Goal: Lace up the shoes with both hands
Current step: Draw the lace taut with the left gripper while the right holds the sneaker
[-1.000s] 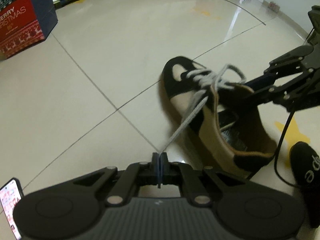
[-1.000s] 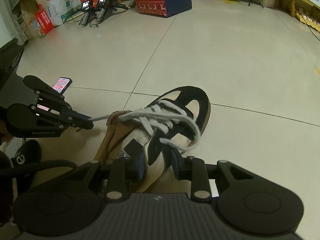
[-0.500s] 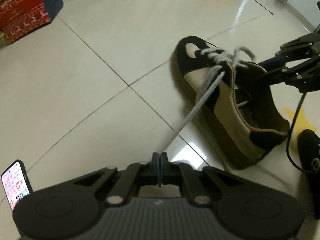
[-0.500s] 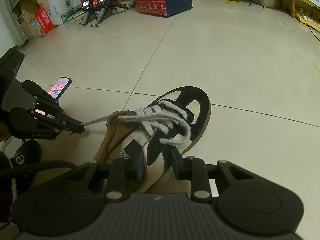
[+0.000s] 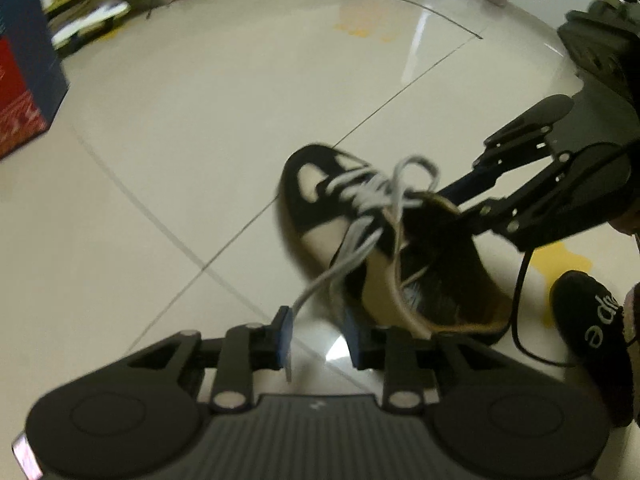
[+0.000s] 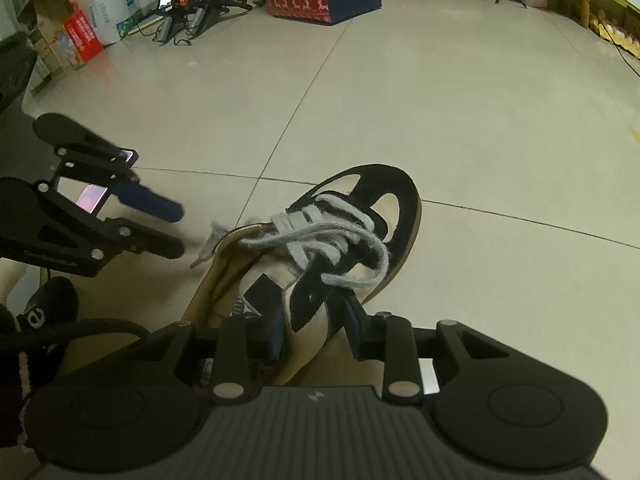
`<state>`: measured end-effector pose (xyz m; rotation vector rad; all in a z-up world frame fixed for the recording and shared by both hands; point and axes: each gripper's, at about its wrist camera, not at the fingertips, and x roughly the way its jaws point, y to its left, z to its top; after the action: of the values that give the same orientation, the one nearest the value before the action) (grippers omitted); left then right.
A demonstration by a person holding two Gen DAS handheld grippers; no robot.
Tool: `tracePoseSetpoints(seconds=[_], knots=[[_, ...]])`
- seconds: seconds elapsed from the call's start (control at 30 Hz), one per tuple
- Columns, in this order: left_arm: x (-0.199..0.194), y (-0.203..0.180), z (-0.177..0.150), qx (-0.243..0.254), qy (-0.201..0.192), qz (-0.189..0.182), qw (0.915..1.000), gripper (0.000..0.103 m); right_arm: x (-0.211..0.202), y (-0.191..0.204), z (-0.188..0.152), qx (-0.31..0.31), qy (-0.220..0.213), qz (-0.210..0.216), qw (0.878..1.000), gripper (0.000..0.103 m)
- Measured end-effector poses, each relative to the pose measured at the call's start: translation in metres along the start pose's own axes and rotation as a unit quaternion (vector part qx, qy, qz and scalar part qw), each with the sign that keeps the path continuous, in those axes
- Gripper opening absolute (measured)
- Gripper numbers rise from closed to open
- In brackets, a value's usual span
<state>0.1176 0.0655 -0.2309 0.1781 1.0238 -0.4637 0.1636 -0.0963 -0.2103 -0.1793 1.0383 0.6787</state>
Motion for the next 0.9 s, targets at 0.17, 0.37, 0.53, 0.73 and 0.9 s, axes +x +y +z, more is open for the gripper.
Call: tracePoseSetpoints(seconds=[0.17, 0.37, 0.53, 0.73, 0.9], knots=[[0.005, -0.009, 0.012, 0.043, -0.013, 0.006, 0.999, 0.029, -0.001, 0.001, 0.0, -0.002, -0.001, -0.001, 1.0, 0.032], [0.013, -0.02, 0.017, 0.097, -0.019, 0.002, 0.9951, 0.021, -0.001, 0.001, 0.0, -0.001, -0.003, -0.002, 1.0, 0.032], [0.015, -0.027, 0.018, 0.113, -0.016, 0.003, 0.9934, 0.003, -0.001, 0.001, 0.0, 0.0, -0.005, -0.002, 1.0, 0.032], [0.01, -0.031, 0.011, 0.104, -0.018, 0.011, 0.9944, 0.003, -0.001, 0.001, 0.0, 0.0, -0.006, -0.002, 1.0, 0.032], [0.005, -0.028, 0.006, 0.083, -0.016, 0.015, 0.9963, 0.003, 0.001, 0.003, 0.001, -0.004, -0.005, -0.003, 1.0, 0.032]])
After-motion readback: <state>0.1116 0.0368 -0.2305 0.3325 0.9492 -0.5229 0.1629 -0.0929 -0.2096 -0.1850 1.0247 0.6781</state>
